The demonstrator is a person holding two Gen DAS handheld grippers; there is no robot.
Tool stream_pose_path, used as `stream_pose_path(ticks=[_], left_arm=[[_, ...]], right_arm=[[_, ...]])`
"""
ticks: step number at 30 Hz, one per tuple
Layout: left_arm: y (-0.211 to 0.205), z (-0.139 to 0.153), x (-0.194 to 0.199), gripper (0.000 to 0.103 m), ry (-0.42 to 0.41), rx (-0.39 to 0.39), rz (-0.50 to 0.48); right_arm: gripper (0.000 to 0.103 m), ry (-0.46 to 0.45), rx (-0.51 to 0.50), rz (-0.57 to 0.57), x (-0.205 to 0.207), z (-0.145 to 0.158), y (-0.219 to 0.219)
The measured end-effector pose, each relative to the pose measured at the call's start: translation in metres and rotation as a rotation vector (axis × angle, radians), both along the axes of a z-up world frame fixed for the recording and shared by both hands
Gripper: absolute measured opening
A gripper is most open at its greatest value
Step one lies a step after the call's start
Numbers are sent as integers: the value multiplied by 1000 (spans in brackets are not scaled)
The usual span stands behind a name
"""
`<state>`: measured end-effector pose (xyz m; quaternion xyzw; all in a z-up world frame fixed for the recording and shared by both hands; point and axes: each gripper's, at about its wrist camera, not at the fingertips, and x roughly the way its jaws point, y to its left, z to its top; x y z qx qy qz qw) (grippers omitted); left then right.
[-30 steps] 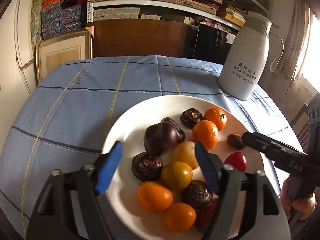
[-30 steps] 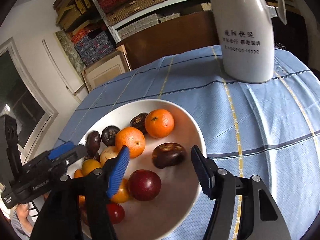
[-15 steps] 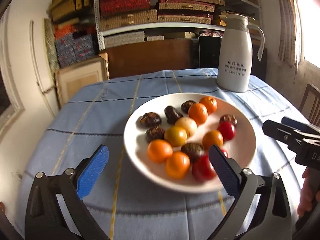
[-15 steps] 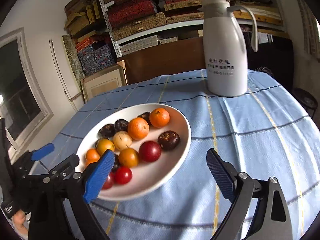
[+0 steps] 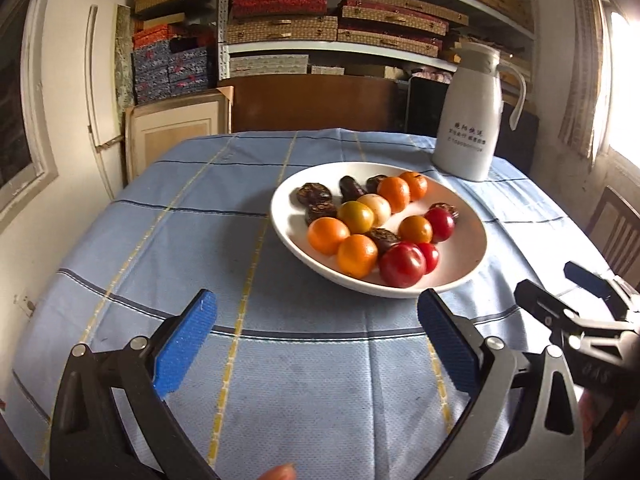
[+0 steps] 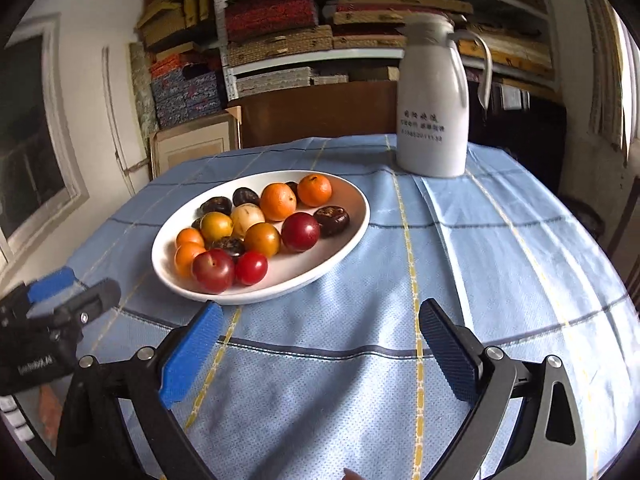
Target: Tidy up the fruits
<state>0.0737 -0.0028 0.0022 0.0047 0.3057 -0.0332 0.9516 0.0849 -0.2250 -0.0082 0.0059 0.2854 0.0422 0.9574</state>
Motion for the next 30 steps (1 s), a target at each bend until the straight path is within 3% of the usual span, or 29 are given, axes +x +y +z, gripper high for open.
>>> stream_pose_path(ticks=[5, 10, 30], left_arm=[[5, 0, 2, 98, 11, -56, -21], [9, 1, 1, 98, 7, -53, 3], [-11, 3, -5, 98, -53, 71, -9]], right_arm=[[99, 6, -28, 10, 2, -1, 5], [99, 14, -28, 12, 1, -2, 5], [99, 57, -37, 8, 5, -7, 6]])
